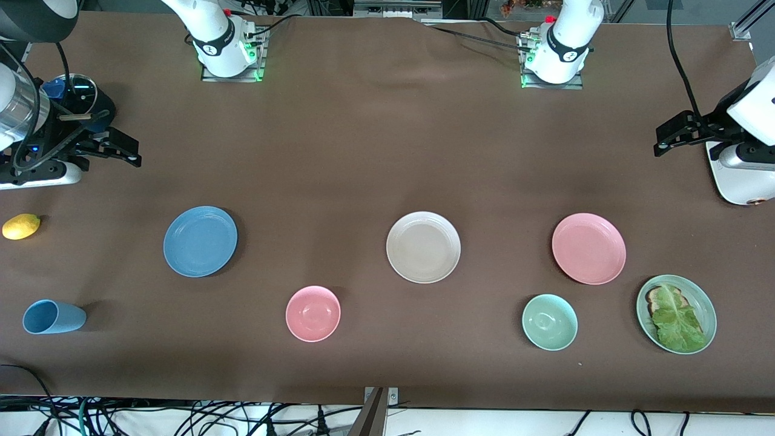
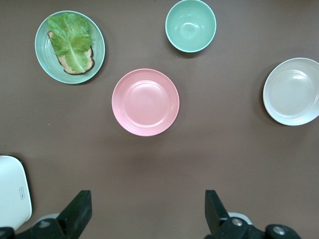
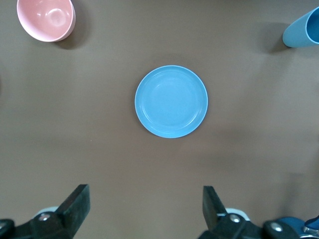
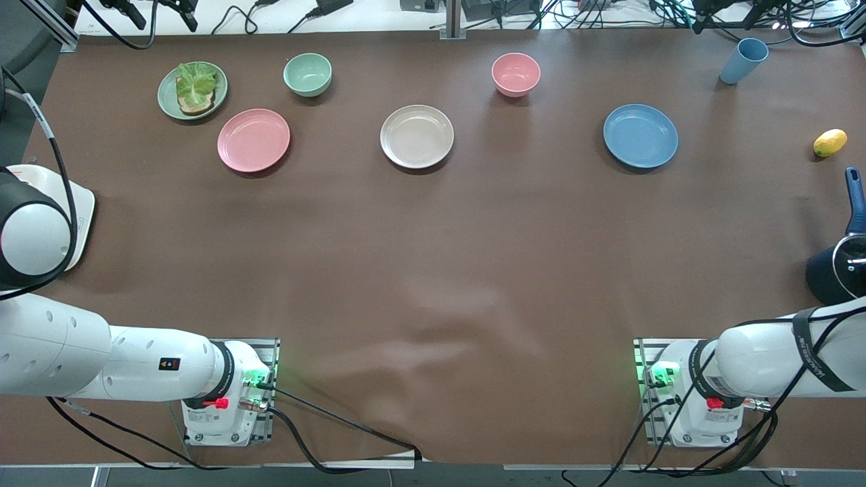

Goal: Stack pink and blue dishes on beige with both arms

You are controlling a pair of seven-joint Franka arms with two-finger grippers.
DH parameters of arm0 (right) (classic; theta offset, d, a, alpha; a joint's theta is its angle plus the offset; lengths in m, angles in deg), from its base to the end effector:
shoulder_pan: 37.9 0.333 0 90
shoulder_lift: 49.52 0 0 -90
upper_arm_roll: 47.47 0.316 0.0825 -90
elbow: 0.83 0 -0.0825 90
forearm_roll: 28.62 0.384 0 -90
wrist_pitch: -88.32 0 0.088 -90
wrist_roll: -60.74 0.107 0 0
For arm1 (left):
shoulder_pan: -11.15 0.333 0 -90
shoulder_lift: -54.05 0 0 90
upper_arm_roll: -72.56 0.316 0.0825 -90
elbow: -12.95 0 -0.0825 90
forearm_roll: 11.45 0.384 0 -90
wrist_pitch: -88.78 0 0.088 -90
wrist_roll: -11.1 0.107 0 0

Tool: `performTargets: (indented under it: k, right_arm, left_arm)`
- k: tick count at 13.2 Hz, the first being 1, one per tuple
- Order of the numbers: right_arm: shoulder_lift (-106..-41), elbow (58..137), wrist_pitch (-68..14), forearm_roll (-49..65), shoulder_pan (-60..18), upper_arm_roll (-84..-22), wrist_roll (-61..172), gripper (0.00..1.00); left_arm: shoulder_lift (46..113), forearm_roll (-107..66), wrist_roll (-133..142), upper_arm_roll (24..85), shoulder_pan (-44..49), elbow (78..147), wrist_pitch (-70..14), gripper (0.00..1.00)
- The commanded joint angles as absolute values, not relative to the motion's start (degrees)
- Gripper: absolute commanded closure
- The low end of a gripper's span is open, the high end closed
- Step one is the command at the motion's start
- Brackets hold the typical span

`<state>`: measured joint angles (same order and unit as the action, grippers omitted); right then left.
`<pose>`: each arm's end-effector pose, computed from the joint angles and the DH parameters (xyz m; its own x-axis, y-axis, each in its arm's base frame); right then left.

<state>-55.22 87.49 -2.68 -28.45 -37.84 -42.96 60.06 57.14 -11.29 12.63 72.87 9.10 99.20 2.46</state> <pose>0.5828 0.0447 0.5833 0.9944 0.0914 -0.0522 0.0909 -0.9958 -0.0114 0.5644 -0.0169 0.6195 0.9970 -0.0568 -0.0527 -0.0570 -0.9984 -0.0017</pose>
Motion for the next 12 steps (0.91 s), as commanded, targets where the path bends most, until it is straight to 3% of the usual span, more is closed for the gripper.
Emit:
performTargets:
  k: [1,8,12]
  right_arm:
    - [-54.44,88.64,-3.09,-27.83,-38.08,-43.43,60.39,0.00]
    - [-54.27,88.99,-3.18,-27.83,-38.08,-43.43,60.39,0.00]
    - [-54.35,88.99,-3.61,-27.83,-38.08,-43.43,60.39,0.00]
  left_arm:
    - [58.18,-11.54,12.42,72.91,8.95,97.23,3.00,0.00]
    - [58.96,-10.83,12.42,73.52,10.26,97.58,3.27,0.00]
    - [67.57,-11.45,11.99,73.44,12.11,97.41,3.27,0.00]
